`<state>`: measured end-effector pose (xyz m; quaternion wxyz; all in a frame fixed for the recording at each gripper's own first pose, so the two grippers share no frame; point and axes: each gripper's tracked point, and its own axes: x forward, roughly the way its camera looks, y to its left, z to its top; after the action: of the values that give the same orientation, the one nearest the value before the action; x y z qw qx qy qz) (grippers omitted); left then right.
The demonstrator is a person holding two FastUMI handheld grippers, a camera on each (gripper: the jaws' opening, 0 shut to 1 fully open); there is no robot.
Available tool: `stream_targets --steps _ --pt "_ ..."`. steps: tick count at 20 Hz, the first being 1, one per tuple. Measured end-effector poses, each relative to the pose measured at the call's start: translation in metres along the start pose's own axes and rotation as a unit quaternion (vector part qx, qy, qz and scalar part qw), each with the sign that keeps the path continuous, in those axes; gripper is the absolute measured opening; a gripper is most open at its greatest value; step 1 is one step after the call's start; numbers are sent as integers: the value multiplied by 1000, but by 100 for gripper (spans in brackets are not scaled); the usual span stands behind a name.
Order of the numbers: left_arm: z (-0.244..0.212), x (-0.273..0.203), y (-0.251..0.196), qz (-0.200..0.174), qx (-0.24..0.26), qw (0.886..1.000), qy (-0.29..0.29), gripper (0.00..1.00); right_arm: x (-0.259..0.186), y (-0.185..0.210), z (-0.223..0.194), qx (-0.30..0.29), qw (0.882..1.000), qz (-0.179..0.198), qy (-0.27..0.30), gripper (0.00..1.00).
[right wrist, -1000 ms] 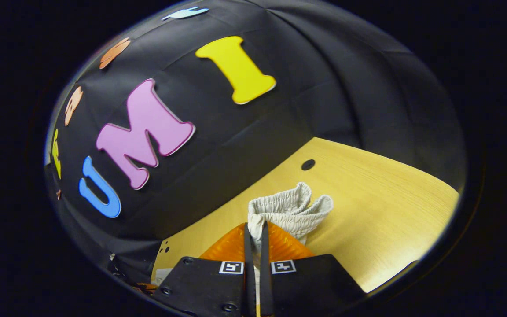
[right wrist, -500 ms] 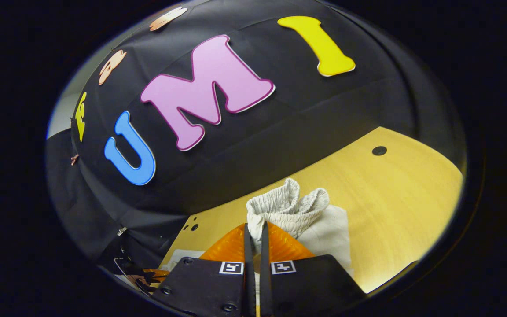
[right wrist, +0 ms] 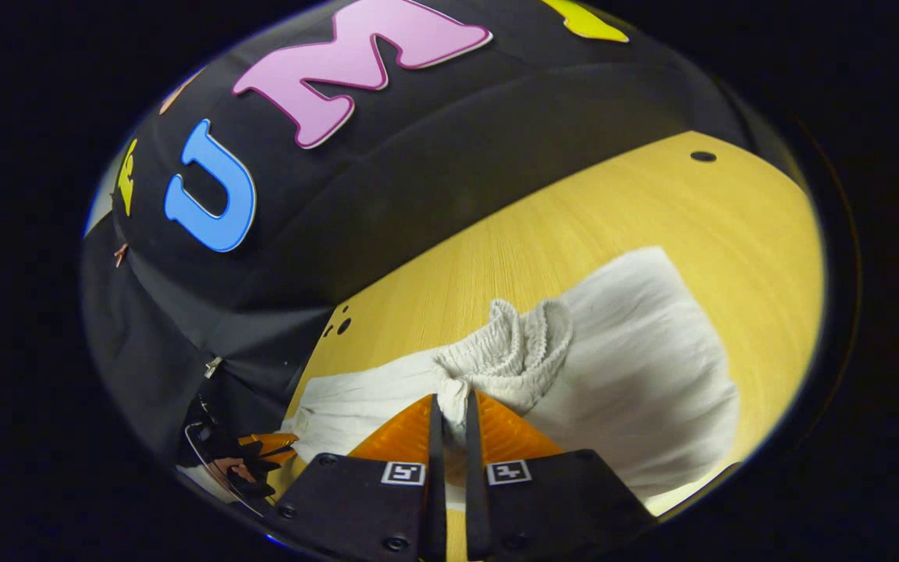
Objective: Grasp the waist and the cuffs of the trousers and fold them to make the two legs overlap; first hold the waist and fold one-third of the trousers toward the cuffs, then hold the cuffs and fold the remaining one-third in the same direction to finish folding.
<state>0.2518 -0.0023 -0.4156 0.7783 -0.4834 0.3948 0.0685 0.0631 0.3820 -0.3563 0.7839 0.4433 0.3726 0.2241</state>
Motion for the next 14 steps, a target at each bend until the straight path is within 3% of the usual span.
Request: stream_targets --steps 2,3,4,5,9,14 --pt "0 0 0 -3 -3 1000 0 6 7 5 -16 50 998 23 29 24" --pt "1 0 -1 -5 -5 1000 1 6 3 11 -22 70 996 34 36 22" --pt "1 -1 -1 -7 -7 1000 1 6 5 20 -23 87 994 50 39 35" --pt "1 -1 -1 -9 -9 1000 2 7 4 27 -24 97 993 61 40 40" --pt "2 -3 1 -20 -22 1000 2 6 -15 37 -10 76 994 75 17 44" --pt "11 -6 -10 -53 -51 997 -12 6 -65 17 15 59 997 54 -7 47"
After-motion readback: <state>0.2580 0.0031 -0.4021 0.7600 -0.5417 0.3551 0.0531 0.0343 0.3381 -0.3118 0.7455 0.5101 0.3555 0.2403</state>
